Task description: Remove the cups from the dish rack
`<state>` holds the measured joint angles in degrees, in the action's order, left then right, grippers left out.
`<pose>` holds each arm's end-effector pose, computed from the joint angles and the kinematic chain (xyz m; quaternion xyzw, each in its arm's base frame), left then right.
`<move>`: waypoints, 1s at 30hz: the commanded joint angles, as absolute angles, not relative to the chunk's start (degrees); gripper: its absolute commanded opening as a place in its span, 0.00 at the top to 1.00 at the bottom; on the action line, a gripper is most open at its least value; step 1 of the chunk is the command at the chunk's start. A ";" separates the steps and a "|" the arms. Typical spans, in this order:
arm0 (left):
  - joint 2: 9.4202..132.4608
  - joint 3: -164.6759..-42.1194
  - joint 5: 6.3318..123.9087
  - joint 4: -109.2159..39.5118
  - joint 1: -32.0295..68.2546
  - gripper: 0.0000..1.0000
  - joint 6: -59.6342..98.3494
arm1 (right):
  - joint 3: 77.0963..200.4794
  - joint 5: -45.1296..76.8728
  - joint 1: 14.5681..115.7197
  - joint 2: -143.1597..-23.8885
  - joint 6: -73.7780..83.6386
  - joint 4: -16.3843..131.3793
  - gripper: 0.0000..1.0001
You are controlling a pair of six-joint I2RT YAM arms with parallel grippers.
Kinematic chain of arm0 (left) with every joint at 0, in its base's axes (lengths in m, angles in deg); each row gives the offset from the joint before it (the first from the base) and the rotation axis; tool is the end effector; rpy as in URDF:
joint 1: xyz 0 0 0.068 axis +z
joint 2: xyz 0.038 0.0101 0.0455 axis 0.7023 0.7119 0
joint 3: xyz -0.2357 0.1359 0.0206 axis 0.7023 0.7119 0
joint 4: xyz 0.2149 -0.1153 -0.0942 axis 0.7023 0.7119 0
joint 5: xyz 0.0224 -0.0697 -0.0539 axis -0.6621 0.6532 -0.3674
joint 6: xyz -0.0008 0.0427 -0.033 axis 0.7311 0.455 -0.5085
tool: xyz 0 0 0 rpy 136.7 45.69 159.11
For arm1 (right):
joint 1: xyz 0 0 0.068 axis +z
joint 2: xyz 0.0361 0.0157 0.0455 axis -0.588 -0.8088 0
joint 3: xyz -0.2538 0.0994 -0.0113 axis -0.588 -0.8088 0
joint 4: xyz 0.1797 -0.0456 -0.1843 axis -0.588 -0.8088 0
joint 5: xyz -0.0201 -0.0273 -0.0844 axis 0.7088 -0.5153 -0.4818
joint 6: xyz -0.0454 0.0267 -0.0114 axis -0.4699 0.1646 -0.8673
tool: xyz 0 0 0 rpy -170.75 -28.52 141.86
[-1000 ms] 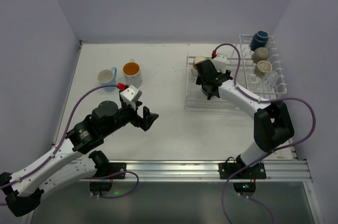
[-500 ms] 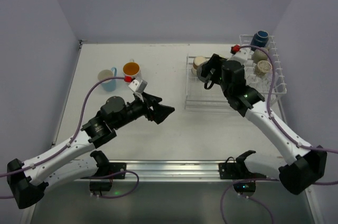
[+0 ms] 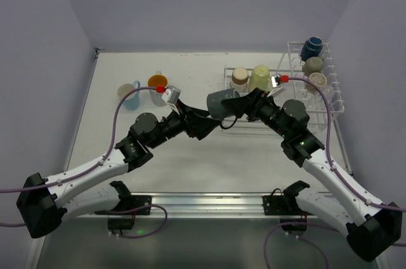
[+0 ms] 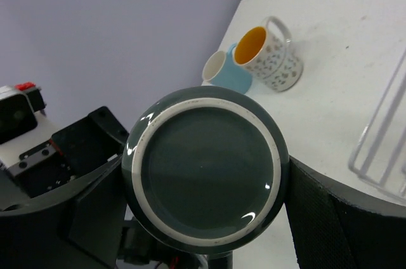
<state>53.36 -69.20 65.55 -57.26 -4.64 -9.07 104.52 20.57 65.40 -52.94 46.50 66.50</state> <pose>0.1520 -0.1845 0.3191 0.1099 0.6692 -0.5516 0.4857 0.1812 0.1107 0.3362 0.0423 0.7102 0.4980 0.4958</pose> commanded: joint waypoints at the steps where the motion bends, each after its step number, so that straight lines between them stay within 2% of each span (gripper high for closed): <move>1: 52.14 -67.79 63.63 -65.35 -4.61 0.18 -11.43 | 104.81 29.32 65.81 -51.66 51.82 80.24 0.56; 9: 51.61 -65.77 64.06 -70.79 -4.61 0.33 -11.43 | 102.53 35.38 65.72 -53.94 56.91 86.83 0.56; 13: 51.08 -64.89 65.21 -74.23 -4.61 0.34 -10.90 | 101.39 38.81 65.90 -55.79 60.68 89.90 0.56; 15: 50.56 -64.72 64.33 -74.32 -4.61 0.40 -10.64 | 99.81 39.08 65.99 -56.14 61.66 91.92 0.56; 16: 50.03 -64.54 63.72 -74.41 -4.61 0.48 -10.46 | 99.63 39.17 66.07 -56.14 62.01 91.84 0.57; 17: 49.77 -64.45 63.37 -74.23 -4.61 0.65 -10.20 | 99.28 39.26 66.34 -56.14 62.01 91.76 0.57; 19: 48.89 -64.63 62.23 -73.45 -4.61 0.84 -9.23 | 99.01 39.26 66.60 -56.32 62.10 91.41 0.56; 20: 48.54 -65.24 61.70 -71.35 -4.61 0.97 -8.79 | 98.93 39.26 66.69 -56.32 62.10 91.23 0.54; 21: 48.01 -65.76 60.13 -69.51 -4.61 1.00 -7.48 | 98.84 39.43 66.78 -56.32 62.01 91.05 0.53; 24: 46.43 -69.01 53.12 -58.97 -4.61 1.00 -4.59 | 99.01 38.12 66.78 -55.44 60.61 87.91 0.21; 25: 45.73 -69.54 51.95 -57.03 -4.52 1.00 -4.05 | 99.27 37.59 66.87 -55.27 59.47 87.02 0.03; 30: 48.52 -80.69 42.47 -38.49 -4.43 1.00 2.88 | 100.77 33.82 66.69 -54.74 55.08 79.31 0.01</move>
